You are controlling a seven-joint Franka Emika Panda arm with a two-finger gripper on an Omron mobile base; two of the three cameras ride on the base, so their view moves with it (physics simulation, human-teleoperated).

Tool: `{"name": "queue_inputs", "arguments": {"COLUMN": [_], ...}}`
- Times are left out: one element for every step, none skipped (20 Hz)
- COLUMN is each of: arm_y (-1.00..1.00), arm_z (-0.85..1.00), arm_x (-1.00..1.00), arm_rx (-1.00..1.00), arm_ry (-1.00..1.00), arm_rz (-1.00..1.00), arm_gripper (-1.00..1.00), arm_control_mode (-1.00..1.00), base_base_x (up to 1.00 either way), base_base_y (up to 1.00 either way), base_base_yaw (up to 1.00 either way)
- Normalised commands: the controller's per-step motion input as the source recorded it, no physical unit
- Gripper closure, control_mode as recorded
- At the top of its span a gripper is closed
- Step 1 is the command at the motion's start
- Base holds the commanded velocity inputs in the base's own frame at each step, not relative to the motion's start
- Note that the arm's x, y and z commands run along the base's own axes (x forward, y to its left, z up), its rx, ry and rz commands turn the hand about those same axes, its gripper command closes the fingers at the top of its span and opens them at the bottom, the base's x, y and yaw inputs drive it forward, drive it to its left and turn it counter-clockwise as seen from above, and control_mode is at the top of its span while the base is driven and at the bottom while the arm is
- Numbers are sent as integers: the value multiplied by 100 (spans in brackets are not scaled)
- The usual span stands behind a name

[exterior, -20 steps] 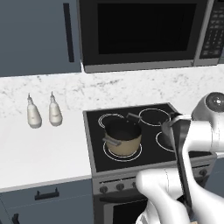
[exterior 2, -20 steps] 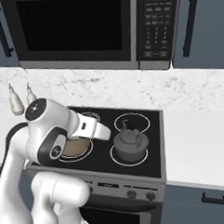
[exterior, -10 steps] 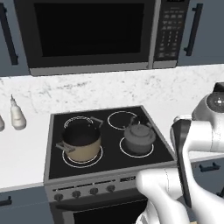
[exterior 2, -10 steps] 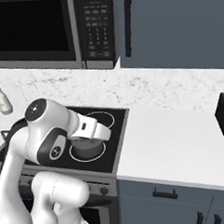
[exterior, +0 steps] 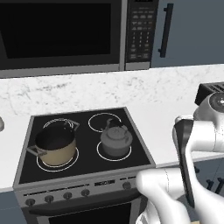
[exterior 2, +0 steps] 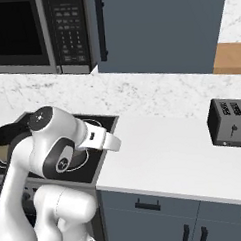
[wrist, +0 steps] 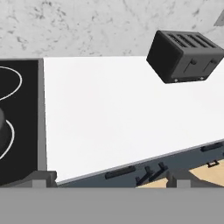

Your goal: Pick the kettle from the counter and place it on a stove burner. Then turn the burner on.

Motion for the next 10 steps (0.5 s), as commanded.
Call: {"name": "queue_inputs", "arguments": {"arm_y": [3,14,26,26,36,55,82,100,100,100], "arm_z": [0,0,0,0,0,0,0,-17,-35,-49], "arm_x": [0,-4,-14,-15,-20,-21,-23,-11,-14,-24], "arm_rx": [0,0,0,0,0,-4,-11,-26,-33,-43], "arm_ry": [0,0,0,0,0,0,0,7,11,11], "arm_rz": [0,0,0,1,3,5,7,10,13,17], "arm_gripper": [-100,-100,-100,-100,-100,-100,-100,-100,-100,-100], "arm_control_mode": [-100,-100,-100,-100,-100,-100,-100,-100,-100,-100], "base_base_x": [0,0,0,0,0,0,0,0,0,0], "base_base_y": [0,0,0,0,0,0,0,0,0,0], "base_base_yaw": [0,0,0,0,0,0,0,0,0,0]}}
